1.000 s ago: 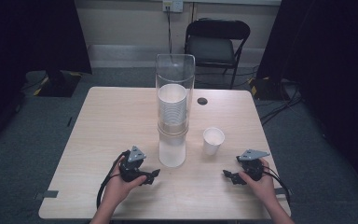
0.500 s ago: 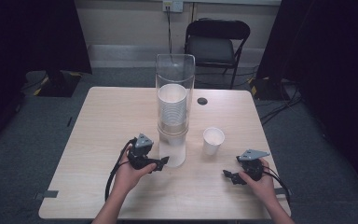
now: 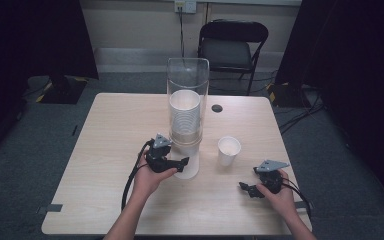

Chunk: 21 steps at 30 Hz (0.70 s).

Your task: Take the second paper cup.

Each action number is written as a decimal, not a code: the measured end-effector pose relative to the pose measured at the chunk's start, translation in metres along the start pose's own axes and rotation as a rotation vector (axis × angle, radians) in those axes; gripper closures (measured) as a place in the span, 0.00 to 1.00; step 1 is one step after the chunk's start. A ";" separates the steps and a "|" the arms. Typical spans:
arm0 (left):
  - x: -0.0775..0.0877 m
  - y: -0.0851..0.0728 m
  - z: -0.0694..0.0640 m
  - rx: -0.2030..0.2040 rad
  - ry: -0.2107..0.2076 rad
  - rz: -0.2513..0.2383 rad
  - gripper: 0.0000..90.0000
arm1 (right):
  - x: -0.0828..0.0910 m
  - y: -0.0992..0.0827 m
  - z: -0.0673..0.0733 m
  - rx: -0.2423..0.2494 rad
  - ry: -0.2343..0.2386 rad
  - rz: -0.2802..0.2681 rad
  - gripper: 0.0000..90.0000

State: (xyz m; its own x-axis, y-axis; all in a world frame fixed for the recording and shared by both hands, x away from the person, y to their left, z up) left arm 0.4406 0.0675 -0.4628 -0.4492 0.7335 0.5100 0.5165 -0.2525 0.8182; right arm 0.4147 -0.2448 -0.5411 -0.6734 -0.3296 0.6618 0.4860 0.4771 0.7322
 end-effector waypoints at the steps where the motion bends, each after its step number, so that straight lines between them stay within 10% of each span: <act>1: -0.001 0.002 -0.001 -0.005 0.006 0.001 0.20 | 0.000 0.000 0.000 0.000 0.001 -0.001 0.13; 21: -0.015 0.026 -0.007 -0.073 0.008 -0.227 0.30 | 0.000 0.000 0.000 0.001 0.004 -0.002 0.13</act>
State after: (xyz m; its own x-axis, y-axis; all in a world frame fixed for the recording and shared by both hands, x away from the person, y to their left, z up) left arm 0.4554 0.0458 -0.4470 -0.5537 0.7716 0.3131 0.3482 -0.1271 0.9288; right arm 0.4151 -0.2446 -0.5412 -0.6722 -0.3335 0.6610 0.4840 0.4777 0.7332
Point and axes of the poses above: each handheld gripper's, and its own axes: x roughly backward along the jaws, y roughly out of its top, z roughly to its left, the point moved 6 cm from there along -x, roughly forward along the jaws, and after that the axes turned 13 degrees about -y, right-handed, at the moved point
